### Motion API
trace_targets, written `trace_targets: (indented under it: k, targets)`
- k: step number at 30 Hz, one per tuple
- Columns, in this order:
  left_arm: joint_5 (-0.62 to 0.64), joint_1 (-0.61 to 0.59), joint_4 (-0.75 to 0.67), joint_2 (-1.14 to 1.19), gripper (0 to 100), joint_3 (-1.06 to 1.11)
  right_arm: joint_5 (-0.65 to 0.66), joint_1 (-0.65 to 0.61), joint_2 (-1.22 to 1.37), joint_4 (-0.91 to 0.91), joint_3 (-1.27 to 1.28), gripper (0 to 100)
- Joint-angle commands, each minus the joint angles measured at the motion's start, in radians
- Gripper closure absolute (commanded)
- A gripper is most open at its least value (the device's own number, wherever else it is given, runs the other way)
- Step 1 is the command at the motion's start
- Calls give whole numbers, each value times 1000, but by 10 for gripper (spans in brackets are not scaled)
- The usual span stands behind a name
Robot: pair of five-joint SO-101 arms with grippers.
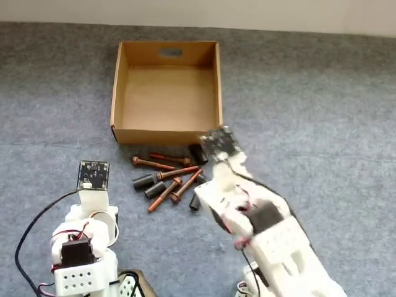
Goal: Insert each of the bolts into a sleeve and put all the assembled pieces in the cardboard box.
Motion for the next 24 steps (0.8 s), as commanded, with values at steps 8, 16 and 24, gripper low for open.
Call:
trace_targets:
  k: [8,16,24]
  targets:
    - [-5,-7,-6,-8,989,15,-130,-59,463,-45,-179,789]
    - [-5,-7,-6,-8,989,15,-258,-142,705,22,-320,789]
    - [-5,-7,-6,-8,989,16,-265,-140,937,22,-470,789]
